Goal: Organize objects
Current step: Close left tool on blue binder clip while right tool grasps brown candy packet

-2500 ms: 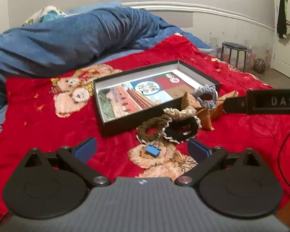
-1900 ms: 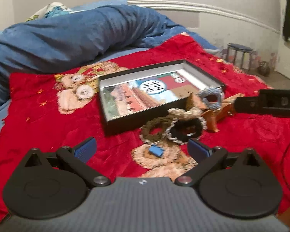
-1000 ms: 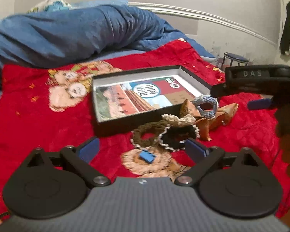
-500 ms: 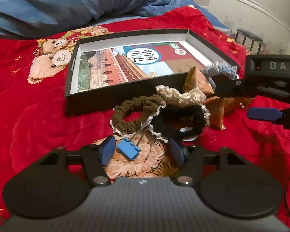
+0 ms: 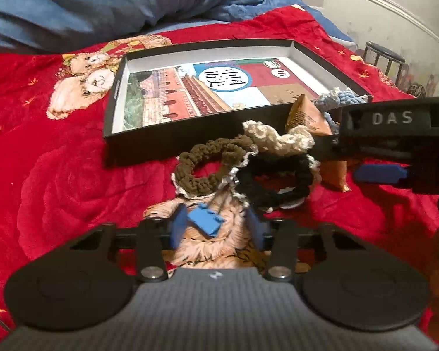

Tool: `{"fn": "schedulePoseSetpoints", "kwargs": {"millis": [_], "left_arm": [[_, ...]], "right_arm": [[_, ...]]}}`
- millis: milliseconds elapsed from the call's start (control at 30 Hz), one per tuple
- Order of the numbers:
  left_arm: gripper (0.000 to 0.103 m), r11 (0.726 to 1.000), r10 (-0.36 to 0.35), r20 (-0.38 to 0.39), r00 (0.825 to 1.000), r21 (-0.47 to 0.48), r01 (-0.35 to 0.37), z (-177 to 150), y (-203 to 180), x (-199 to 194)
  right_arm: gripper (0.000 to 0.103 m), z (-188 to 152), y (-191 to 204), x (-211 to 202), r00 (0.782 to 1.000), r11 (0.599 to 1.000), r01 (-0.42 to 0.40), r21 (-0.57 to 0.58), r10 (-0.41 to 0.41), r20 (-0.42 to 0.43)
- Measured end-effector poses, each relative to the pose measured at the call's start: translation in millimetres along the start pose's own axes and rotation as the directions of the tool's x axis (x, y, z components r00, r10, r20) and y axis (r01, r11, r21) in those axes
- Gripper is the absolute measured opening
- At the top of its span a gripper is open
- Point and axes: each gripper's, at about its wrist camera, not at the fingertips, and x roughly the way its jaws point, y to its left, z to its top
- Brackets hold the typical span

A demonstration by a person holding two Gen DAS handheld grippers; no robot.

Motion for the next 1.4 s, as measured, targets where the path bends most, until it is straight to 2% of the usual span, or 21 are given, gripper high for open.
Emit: {"fn": "schedulePoseSetpoints", "kwargs": {"millis": [33, 133, 433, 467, 533, 733, 800, 1133, 1300, 1400], "left_arm": [[0.029, 1.000, -0.014, -0.004, 1.000, 0.001, 0.014, 0, 0, -1], [0.029, 1.000, -0.005, -0.002, 1.000, 0.023, 0.005, -1, -2, -3], [0.029, 0.999, 0.044, 0.013, 0.999, 0.030, -0.044, -1, -4, -9], [0.029, 0.998, 0.050, 0.019, 0.999, 0.034, -0.051, -1, -4, -10], [0.029, 0.997, 0.062, 0.027, 0.998, 0.036, -0.063, -1, -5, -13], [0.028, 0.997, 0.058, 0.056, 0.997, 0.055, -0.062, -1, -9, -19], [0.028, 0.996, 0.058, 0.061, 0.996, 0.057, -0.062, -1, -10, -20], [0.028, 0.994, 0.093, 0.080, 0.992, 0.051, -0.097, -3, -10, -23], [0.028, 0.994, 0.086, 0.118, 0.989, 0.058, -0.093, -2, -12, -27], [0.028, 0.994, 0.088, 0.113, 0.990, 0.061, -0.095, -3, -13, -26]], "right_arm": [[0.059, 0, 0, 1, 1.000, 1.000, -0.002, 0.000, 0.002, -0.004], [0.053, -1, 3, 5, 1.000, 1.000, -0.010, -0.010, 0.010, -0.019], [0.047, 0, 7, 7, 1.000, 1.000, 0.024, -0.005, -0.024, -0.009], [0.045, -1, 9, 6, 0.999, 1.000, 0.031, -0.007, -0.031, -0.010], [0.035, -2, 11, 5, 0.999, 0.999, 0.048, -0.007, -0.048, -0.017], [0.033, -4, 15, 2, 0.998, 0.997, 0.068, -0.029, -0.068, -0.013], [0.025, -5, 16, -1, 0.998, 0.997, 0.067, -0.031, -0.067, -0.003], [0.023, -5, 14, -6, 0.998, 0.998, 0.060, -0.017, -0.060, 0.001], [0.023, -4, 12, -9, 0.999, 0.999, 0.043, 0.003, -0.043, 0.018], [0.022, -4, 10, -15, 0.999, 0.999, 0.029, 0.022, -0.030, 0.030]]}}
